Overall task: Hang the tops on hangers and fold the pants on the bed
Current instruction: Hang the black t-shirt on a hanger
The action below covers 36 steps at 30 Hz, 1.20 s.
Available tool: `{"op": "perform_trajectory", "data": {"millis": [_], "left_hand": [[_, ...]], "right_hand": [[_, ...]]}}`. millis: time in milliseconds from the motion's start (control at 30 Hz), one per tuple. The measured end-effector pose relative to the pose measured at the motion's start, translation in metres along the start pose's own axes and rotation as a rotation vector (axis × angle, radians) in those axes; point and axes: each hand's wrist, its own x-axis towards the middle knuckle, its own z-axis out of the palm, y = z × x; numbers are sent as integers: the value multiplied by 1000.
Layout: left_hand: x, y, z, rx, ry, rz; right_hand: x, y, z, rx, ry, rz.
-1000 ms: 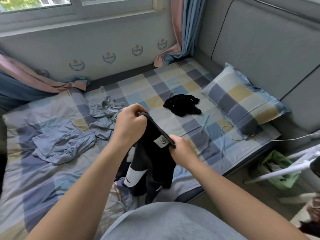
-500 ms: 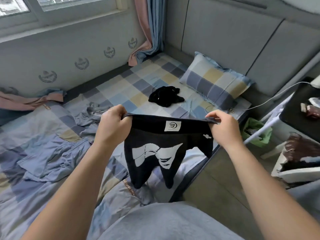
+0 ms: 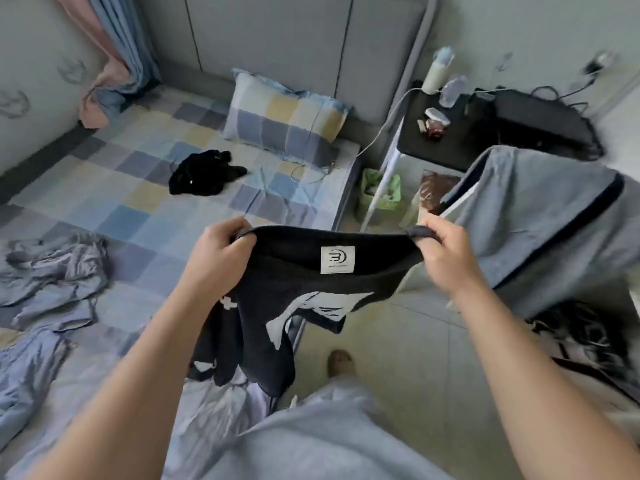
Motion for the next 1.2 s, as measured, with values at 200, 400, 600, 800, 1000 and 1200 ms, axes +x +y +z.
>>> {"op": "perform_trajectory", "data": {"millis": [200,400,600,800,1000,1200], "left_hand": [[4,39,77,-27,-291,69],[8,105,202,-12,-493,81],[2,197,343,1,-665,142],[-14,300,470,-66,-785,255],[-10,399,556,-125,-945,346],[15,517,620,-242,-966,537]], "right_hand": [[-37,48,-65,-15,196,133],[-72,115,-160,-23,363,280],[-113,186,-280,-50,502,458],[-141,226,-388,-73,666,538],[-138,228,-491,-95,778,534],[-104,213,-598,-274,937,484]]}}
